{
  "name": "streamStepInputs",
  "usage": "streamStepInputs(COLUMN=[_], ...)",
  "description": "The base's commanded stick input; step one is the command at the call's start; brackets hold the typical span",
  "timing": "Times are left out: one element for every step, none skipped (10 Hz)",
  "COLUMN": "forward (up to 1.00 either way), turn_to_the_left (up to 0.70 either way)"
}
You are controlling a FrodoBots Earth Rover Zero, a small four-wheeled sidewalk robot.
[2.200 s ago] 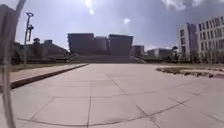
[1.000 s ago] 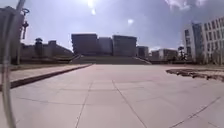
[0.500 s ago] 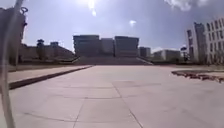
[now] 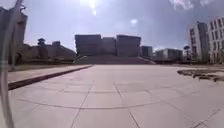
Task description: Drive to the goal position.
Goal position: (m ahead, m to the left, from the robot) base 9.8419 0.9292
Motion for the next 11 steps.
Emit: streamStepInputs(forward=[0.85,0.85,0.85,0.85,0.85,0.85,0.85,0.85,0.85,0.85,0.85], turn_to_the_left=[0.0,0.0,0.0,0.0,0.0,0.0,0.0,0.0,0.0,0.0,0.0])
